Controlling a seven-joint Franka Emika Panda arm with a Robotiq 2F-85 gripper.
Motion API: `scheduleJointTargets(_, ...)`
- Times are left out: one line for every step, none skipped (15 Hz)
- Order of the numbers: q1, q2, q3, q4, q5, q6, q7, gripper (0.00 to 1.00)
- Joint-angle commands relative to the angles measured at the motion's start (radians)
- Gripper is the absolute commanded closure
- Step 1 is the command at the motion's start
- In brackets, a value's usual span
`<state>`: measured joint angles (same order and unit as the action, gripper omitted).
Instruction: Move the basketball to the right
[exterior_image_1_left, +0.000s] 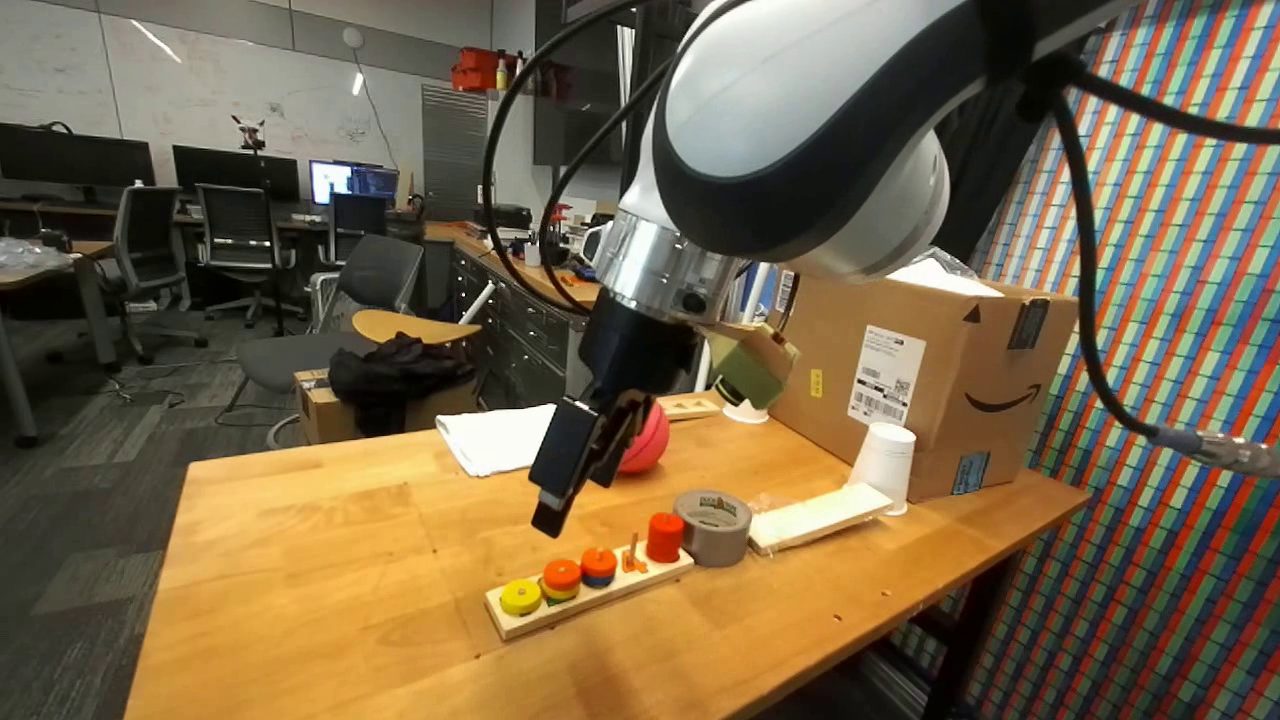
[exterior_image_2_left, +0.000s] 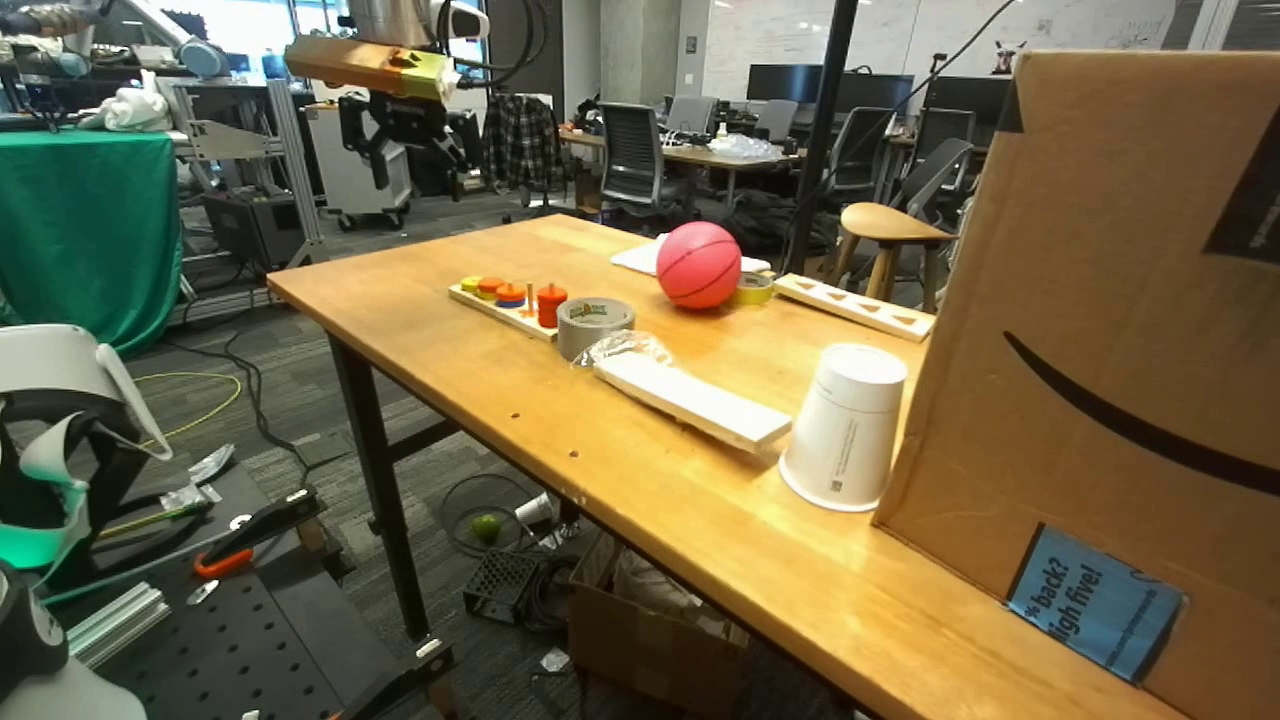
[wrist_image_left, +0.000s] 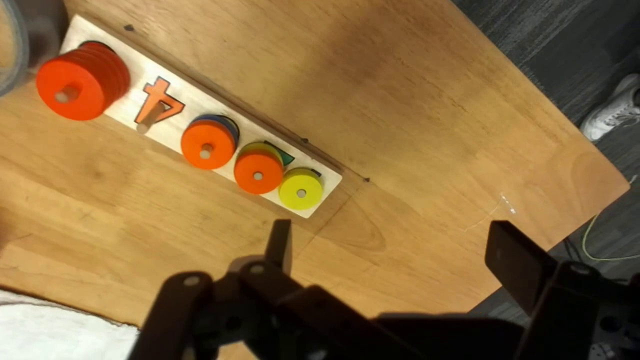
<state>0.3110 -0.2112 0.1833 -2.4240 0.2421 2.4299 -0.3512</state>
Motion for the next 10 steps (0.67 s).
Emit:
scheduleJointTargets(0.017, 0.046, 0.010, 0.041, 0.010, 0.042, -0.022, 0.00)
scheduleJointTargets(0.017, 0.063, 0.014, 0.056, 0.004, 0.044, -0.019, 0.00)
scheduleJointTargets(0.016, 0.080, 0.018, 0.073, -0.003, 0.043, -0.017, 0.00)
scheduleJointTargets(0.013, 0.110, 0.023, 0.100, -0.015, 0.047, -0.010, 0.00)
scheduleJointTargets(0.008, 0.141, 0.027, 0.128, -0.024, 0.045, -0.006, 0.00)
scheduleJointTargets(0.003, 0.172, 0.029, 0.161, -0.031, 0.038, -0.003, 0.00)
scheduleJointTargets(-0.002, 0.210, 0.030, 0.198, -0.040, 0.034, 0.002, 0.00)
scheduleJointTargets(-0.009, 0.248, 0.030, 0.239, -0.049, 0.024, 0.006, 0.00)
scheduleJointTargets(-0.016, 0.276, 0.030, 0.272, -0.059, 0.016, 0.009, 0.00)
scheduleJointTargets(-0.027, 0.309, 0.028, 0.307, -0.074, 0.013, 0.017, 0.00)
